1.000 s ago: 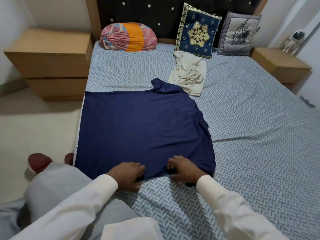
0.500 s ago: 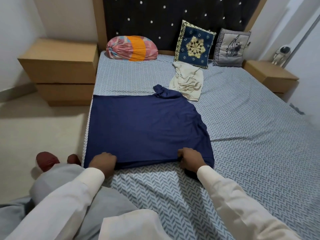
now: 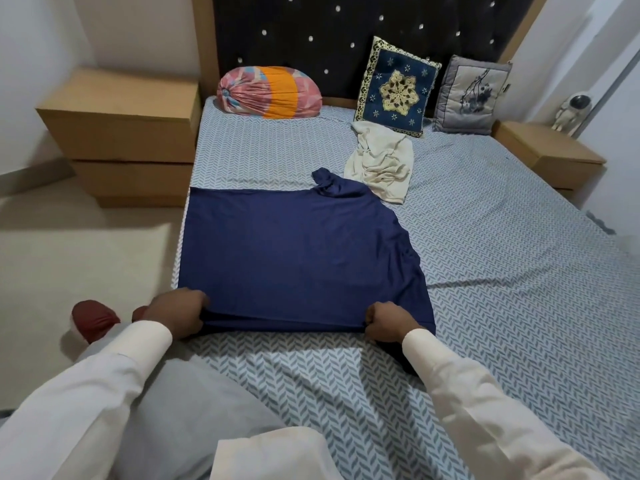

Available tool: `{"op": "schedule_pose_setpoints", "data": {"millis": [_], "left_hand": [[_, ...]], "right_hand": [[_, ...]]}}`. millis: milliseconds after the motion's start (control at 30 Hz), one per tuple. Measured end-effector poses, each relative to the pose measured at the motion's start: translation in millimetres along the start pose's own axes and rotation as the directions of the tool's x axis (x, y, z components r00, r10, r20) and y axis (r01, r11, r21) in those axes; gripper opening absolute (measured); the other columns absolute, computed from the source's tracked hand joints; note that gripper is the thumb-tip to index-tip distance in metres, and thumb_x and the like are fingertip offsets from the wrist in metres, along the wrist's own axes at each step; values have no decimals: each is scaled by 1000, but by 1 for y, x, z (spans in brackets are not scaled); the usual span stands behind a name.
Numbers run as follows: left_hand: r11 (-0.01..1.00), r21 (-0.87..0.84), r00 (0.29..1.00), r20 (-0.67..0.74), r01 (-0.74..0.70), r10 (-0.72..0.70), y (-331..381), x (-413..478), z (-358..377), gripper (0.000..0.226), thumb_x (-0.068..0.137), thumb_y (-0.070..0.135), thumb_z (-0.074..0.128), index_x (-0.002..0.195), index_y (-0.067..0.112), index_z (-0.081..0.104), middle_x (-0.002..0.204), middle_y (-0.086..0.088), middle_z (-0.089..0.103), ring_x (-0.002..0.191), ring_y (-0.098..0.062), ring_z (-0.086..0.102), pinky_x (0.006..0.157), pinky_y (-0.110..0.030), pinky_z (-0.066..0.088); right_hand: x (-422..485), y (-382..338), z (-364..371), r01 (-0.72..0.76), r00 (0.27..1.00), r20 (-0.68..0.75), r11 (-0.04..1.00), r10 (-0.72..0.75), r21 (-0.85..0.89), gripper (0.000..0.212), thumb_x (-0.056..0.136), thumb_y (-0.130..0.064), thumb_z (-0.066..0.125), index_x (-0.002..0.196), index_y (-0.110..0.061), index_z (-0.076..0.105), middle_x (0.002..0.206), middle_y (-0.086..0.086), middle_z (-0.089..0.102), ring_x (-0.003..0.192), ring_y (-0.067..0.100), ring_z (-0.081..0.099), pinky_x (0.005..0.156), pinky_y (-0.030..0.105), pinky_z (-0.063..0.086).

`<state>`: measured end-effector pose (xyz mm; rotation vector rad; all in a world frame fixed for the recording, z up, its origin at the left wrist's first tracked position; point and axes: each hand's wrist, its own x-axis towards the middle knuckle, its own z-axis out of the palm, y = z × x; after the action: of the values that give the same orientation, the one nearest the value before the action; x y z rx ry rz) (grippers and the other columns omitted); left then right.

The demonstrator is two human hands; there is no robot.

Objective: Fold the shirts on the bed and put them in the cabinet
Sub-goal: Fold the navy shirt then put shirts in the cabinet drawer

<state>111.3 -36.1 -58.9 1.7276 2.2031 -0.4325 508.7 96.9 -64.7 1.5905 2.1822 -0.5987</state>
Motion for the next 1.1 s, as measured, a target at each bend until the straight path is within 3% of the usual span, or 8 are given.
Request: {"op": "schedule_pose_setpoints", "data": {"millis": [133,233,367,500,567,733,933,1100], "left_hand": [[988,-152,977,213,9,23,-15,6,4,22,74,23,55,91,27,68,98,6,66,93,-18,62,89,-32,52],[909,-414,977,208,50,41,-33,13,3,18,79,16,62,61,20,62,63,8,59,65,-13,55,64,-21,45],[490,-857,987,134,160,-88,-49,31,4,21,88,2,58,70,11,62,61,-6,54,57,-19,46,54,-25,35],[154,-979,954,83,131,-288,-63,83,22,30,77,33,68,91,8,69,84,-13,74,75,-27,68,73,-48,57],[176,-976,920,51,128,-390,-67,107,33,39,68,47,65,93,19,72,94,-8,75,91,-30,71,88,-54,56],[375,-909,822,-70,180,-565,-42,112,-3,20,94,27,58,108,15,66,111,-13,69,106,-36,60,90,-37,46],[504,-773,786,-12,385,-618,-43,125,5,12,92,34,49,102,27,50,117,-14,60,103,-42,58,90,-50,46],[814,-535,709,-483,227,-515,0,119,3,53,79,22,67,127,11,49,116,-21,48,97,-43,53,79,-52,47]], "right_hand": [[11,5,-10,-15,995,102,998,9,64,10,73,-27,65,74,-19,59,83,2,63,74,23,64,62,29,54],[27,6,-29,-33,994,112,981,11,191,2,77,-18,65,76,-17,66,79,2,64,71,20,65,59,27,59],[61,1,-64,-22,999,-20,964,28,267,6,81,-16,63,79,-17,68,82,5,68,75,22,67,52,26,55],[110,-8,-84,-25,989,-131,948,70,318,11,80,-15,59,77,-20,68,85,8,71,74,27,72,59,34,62],[128,-17,-91,-31,982,-167,948,88,318,14,81,-17,58,75,-26,67,87,4,71,71,24,72,67,38,63],[173,-31,-98,-48,973,-207,964,104,261,12,79,-24,52,76,-32,61,102,2,70,81,28,71,82,41,60],[193,-41,-90,39,956,-291,966,38,254,28,89,-33,60,117,-27,63,119,3,65,111,30,61,89,38,49],[150,-26,-87,130,929,-367,962,-35,238,59,64,-65,76,102,-33,44,105,-4,50,94,19,54,79,42,52]]}}
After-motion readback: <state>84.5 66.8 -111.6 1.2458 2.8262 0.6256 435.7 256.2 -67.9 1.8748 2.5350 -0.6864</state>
